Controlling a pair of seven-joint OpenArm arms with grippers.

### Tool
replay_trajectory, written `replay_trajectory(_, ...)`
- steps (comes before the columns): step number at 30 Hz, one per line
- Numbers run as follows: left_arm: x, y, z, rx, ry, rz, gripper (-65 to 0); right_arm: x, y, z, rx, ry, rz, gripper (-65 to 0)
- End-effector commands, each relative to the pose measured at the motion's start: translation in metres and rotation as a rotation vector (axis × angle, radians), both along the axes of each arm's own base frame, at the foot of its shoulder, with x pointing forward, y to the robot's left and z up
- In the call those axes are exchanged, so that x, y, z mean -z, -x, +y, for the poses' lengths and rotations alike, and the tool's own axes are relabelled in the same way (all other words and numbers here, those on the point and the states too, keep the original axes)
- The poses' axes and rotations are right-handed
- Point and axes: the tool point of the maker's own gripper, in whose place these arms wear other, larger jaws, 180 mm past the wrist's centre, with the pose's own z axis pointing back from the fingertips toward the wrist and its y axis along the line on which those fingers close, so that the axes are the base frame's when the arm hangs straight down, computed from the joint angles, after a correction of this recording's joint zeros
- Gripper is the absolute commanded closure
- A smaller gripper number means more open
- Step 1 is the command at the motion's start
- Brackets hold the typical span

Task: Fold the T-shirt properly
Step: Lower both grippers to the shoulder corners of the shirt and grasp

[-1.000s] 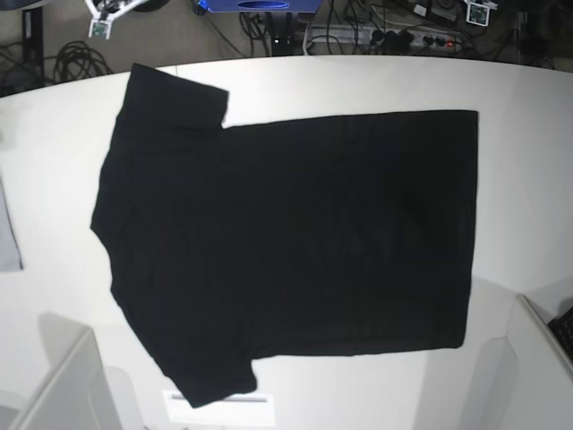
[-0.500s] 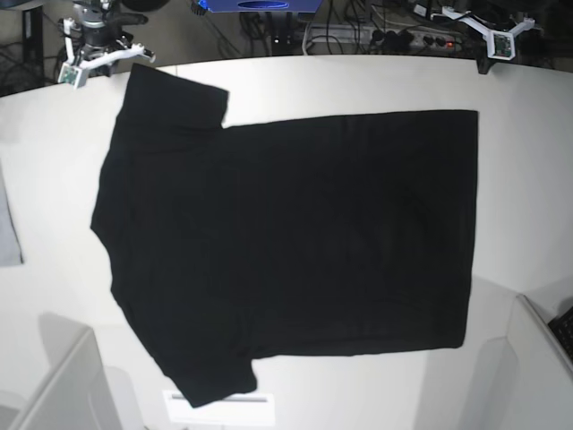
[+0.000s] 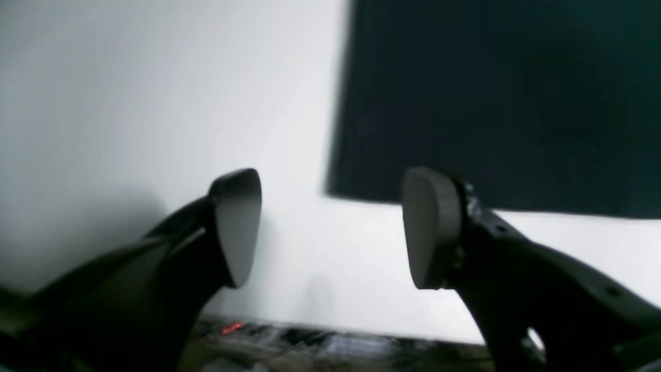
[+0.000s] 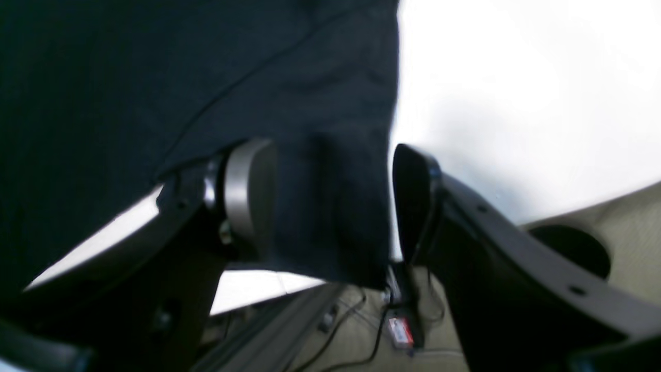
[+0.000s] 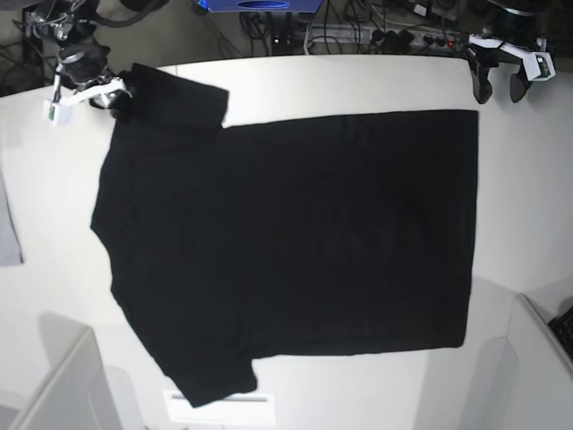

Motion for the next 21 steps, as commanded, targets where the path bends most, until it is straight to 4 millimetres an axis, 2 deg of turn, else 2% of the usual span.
replay_trajectory(1,-0.003,0.004,0.007,-0.010,0.010,-0.005,-41.6,-0.004,-0.004,-0.006,0.002,0.011,-0.017,-34.1)
replay_trajectory(4,0.006,0.005,0.020,-0.013,0.048,0.048,-41.6,0.011,-0.004,-0.010,0.020,-0.015,0.016,-34.1)
replay_trajectory(8,0.006,0.005,0.034,-0.011,0.050,0.086,-41.1,0.033,0.003,-0.011,0.033,-0.053,0.072,-34.1)
replay_trajectory(11,0.001,0.003,0.037,0.011,0.051,0.080,-31.1,0.049,0.010,-0.011,0.048,-0.083,0.111,-34.1)
replay_trajectory(14,0.000,0.003,0.043,0.023,0.039,0.106,-18.1,0.050,0.012,-0.005,0.005,-0.087,0.109,-34.1)
replay_trajectory(16,0.000,0.002,0.048,0.009,0.035,0.118,-13.3,0.049,0.011,-0.001,-0.028,-0.089,0.097,-34.1)
replay_trajectory(18,0.001,0.000,0.048,0.006,0.038,0.122,-15.0,0.050,0.012,0.001,-0.042,-0.090,0.096,-33.9)
replay_trajectory(21,0.002,-0.001,0.046,0.011,0.042,0.123,-24.2,0.054,0.022,0.005,-0.059,-0.102,0.135,-33.9)
